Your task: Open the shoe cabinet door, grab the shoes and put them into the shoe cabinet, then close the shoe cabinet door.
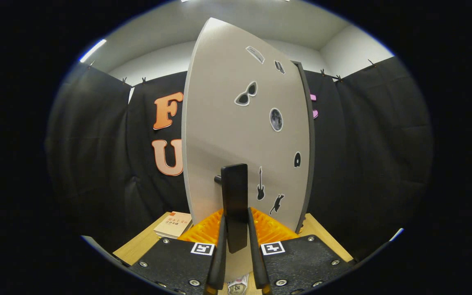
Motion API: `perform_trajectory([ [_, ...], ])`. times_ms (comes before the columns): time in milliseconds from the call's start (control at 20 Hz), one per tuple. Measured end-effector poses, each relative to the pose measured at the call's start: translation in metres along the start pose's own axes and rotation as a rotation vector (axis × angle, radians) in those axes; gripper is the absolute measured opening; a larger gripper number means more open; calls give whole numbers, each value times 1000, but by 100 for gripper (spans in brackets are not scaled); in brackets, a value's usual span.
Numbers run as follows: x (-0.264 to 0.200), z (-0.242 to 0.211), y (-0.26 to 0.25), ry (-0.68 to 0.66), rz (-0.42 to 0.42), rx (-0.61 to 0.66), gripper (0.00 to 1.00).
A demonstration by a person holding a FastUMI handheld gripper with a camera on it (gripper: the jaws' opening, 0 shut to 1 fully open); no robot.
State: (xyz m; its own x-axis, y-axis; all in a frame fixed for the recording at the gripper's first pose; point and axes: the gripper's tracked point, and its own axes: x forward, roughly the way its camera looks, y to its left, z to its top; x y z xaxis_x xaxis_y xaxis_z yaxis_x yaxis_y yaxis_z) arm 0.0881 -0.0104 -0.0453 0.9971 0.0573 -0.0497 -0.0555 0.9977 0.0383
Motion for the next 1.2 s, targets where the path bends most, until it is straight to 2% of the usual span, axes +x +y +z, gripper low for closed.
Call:
perform_trajectory([
  [450, -46, -1, -68, 2, -93, 19, 27],
  [950, -66, -1, -105, 2, -134, 16, 26],
  [1100, -68, -1, -124, -6, -176, -3, 27],
  [1200, -73, 8, -127, -23, -167, 31, 26],
])
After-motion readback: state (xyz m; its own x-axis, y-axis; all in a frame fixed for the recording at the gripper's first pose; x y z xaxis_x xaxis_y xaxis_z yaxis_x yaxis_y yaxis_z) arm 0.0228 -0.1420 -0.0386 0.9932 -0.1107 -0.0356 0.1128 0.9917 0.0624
